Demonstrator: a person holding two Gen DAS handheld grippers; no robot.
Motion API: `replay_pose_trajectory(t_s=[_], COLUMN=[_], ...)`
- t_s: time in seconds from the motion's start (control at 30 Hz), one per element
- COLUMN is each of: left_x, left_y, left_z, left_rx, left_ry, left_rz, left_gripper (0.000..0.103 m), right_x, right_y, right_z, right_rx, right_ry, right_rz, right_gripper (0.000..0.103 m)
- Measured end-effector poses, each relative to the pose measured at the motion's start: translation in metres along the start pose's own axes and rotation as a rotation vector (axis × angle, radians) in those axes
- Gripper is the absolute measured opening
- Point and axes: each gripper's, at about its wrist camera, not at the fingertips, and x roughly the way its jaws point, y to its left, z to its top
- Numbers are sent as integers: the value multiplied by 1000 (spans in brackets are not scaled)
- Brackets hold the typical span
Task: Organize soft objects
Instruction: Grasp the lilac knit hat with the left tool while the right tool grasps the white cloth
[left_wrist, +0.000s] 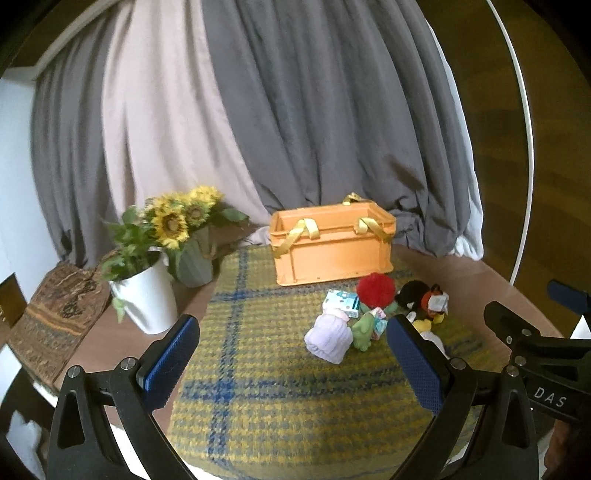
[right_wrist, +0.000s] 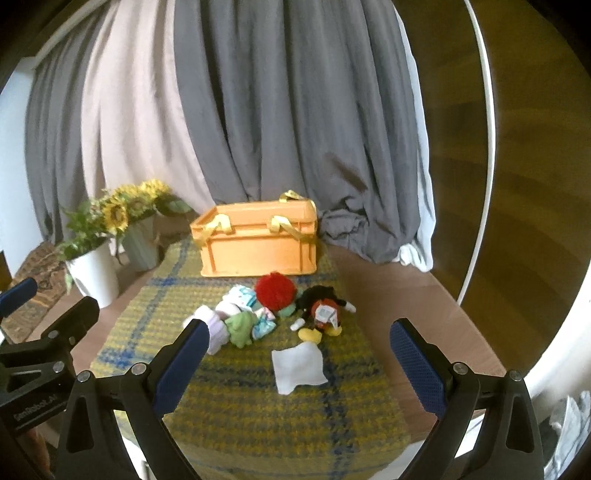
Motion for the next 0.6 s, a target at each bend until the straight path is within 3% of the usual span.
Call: replay_pose_trajectory(t_s=[0.4, 0.6], left_x=[112, 158], left_y=[-10, -17], left_z=[-11, -25], left_rx=[131, 187], left_ry=[104, 175], left_rz=[-126, -184], left_gripper=[98, 92], right_x=[91, 130], right_y=[6, 10], right_z=[-23, -38], right_rx=[59, 73], right_ry=[129, 200], right_rz=[-90, -125], right_gripper=[99, 93])
